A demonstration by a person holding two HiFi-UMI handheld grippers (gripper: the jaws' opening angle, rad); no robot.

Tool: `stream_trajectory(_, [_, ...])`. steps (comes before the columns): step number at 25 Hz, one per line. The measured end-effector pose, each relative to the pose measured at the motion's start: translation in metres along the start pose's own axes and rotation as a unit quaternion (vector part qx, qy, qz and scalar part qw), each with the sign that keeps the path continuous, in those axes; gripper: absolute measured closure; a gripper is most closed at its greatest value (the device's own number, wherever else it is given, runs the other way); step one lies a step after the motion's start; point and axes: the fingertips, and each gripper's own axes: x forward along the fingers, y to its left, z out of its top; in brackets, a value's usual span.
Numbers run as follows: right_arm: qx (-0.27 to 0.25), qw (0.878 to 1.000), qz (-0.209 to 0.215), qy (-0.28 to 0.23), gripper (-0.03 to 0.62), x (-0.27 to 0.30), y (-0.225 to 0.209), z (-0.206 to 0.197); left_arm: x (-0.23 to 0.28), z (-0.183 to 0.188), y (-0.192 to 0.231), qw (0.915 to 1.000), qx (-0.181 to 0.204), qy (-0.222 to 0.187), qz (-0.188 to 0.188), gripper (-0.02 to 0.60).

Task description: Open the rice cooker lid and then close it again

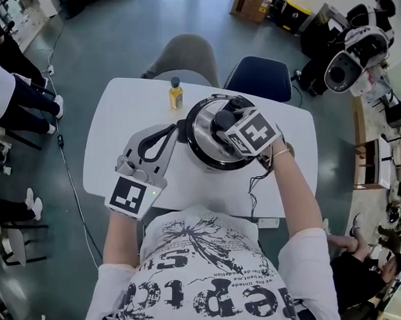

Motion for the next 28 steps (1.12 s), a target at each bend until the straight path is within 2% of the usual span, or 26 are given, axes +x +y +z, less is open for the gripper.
stream_trajectory(8, [0.015,1.0,-0.012,0.005,0.301,0.023,-0.015,0.003,0.021,-0.018,0.019,0.9995,0.001,0.011,-0.031,0.568])
stream_trajectory(16, [0.033,0.999,0.002,0.004,0.299,0.031,-0.016,0.001,0.03,-0.022,0.018,0.999,-0.005,0.009,-0.044,0.568])
stream_trajectory(21, [0.054,0.998,0.008,-0.022,0.294,0.033,-0.019,-0.003,0.029,-0.027,0.012,0.9988,-0.01,0.014,-0.045,0.568])
stream_trajectory(23, [0.069,0.997,0.008,-0.035,0.251,0.033,-0.021,-0.004,0.027,-0.029,0.012,0.9987,-0.012,0.021,-0.045,0.568])
stream_trajectory(25, [0.061,0.997,-0.005,-0.048,0.199,0.031,-0.023,-0.003,0.025,-0.029,0.01,0.9987,-0.013,0.023,-0.044,0.568])
stream_trajectory(26, [0.052,0.997,-0.016,-0.055,0.15,0.028,-0.023,-0.002,0.024,-0.028,0.008,0.9986,-0.014,0.023,-0.045,0.568])
stream_trajectory(28, [0.034,0.996,-0.043,-0.072,0.142,0.019,-0.024,0.002,0.024,-0.026,0.003,0.9985,-0.011,0.023,-0.048,0.568])
